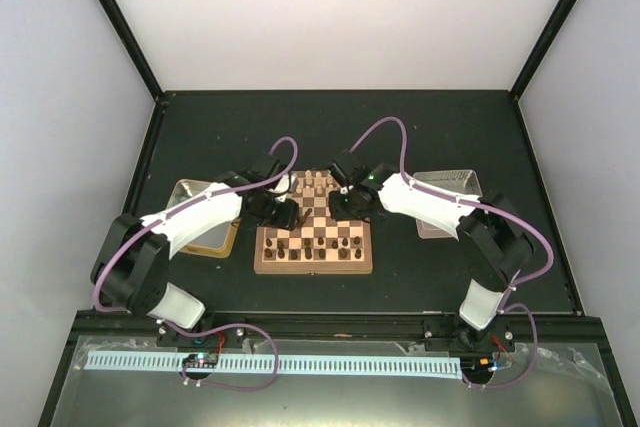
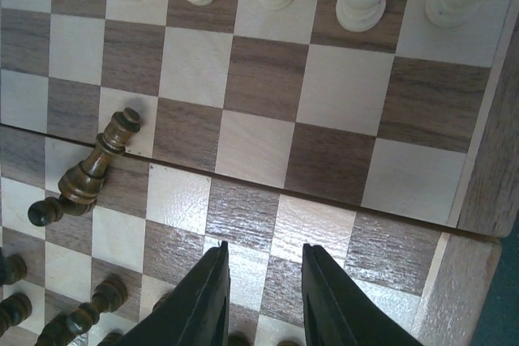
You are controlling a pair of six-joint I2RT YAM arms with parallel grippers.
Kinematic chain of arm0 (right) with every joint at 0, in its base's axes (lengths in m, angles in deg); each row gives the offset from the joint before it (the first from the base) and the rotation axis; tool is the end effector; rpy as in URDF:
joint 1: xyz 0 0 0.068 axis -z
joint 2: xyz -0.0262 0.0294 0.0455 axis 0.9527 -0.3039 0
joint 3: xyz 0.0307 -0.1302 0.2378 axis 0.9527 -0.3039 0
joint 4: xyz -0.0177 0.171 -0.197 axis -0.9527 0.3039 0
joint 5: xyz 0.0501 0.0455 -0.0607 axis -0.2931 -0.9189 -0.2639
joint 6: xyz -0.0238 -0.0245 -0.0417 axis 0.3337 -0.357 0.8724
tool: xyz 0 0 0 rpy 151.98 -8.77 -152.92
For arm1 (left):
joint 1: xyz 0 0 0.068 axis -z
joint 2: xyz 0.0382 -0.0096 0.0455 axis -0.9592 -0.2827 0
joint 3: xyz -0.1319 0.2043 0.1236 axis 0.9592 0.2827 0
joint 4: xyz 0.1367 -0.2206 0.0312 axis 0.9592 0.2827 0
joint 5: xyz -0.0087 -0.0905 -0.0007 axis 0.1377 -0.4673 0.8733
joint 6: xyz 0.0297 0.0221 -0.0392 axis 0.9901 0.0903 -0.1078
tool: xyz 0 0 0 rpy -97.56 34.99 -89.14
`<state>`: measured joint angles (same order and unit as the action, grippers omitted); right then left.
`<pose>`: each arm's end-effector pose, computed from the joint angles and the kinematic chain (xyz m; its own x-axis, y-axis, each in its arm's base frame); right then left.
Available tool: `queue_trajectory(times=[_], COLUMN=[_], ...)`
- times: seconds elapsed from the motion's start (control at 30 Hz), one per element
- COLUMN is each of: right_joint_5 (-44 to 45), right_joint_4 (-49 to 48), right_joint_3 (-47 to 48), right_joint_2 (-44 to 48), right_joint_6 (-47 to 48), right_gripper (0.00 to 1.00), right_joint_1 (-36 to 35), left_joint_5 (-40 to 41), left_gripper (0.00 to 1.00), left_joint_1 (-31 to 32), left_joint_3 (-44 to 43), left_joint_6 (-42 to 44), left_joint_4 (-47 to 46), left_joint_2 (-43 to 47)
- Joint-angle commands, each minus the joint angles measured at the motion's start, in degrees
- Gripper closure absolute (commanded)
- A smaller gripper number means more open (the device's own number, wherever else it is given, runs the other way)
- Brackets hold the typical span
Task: Set up the chess pieces on the board
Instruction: Pick up the chess piece from the chessboard.
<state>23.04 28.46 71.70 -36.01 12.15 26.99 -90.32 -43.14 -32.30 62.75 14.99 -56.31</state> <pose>0.2464 0.2512 0.2040 -0.9576 -0.0795 -0.2768 -0.1562 0.9509 0.2673 0.2332 -0.1464 0.2019 -0.9482 0.1602 -0.2744 0.2489 0.9114 -0.3278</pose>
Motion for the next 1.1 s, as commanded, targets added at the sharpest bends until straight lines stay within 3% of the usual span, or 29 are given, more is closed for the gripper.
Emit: queue_trajectory(times=[0.0,0.13,0.43,0.77,1.07], right_joint_5=[-1.2,-2.0,-3.8,-10.8,-16.6], right_joint_4=[-3.3,-4.3,-6.5,-16.0,-24.7], right_joint_3=[-0.8,-1.3,-1.9,-5.5,-9.0], right_joint_2=[1.9,1.8,1.4,0.1,-1.9], right_joint_6=[-0.9,-1.4,-2.8,-9.7,-14.8], right_gripper=[0.75,0.75,0.75,0.75,0.72], right_joint_1=[0.6,0.7,0.8,1.5,2.8], left_joint_5=[1.4,1.2,0.4,1.3,5.0], left_gripper=[0.52,0.62,0.71,0.81,0.98], left_joint_1=[1.0,1.1,1.9,2.5,3.6], left_joint_3=[-3.2,-4.3,-6.0,-5.9,-5.9], left_joint_6=[-2.5,-3.0,-1.8,-1.1,0.9], left_joint_4=[-1.1,-1.4,-0.7,-0.5,-0.6], left_joint_2=[-2.8,-4.8,-8.3,-9.3,-9.3])
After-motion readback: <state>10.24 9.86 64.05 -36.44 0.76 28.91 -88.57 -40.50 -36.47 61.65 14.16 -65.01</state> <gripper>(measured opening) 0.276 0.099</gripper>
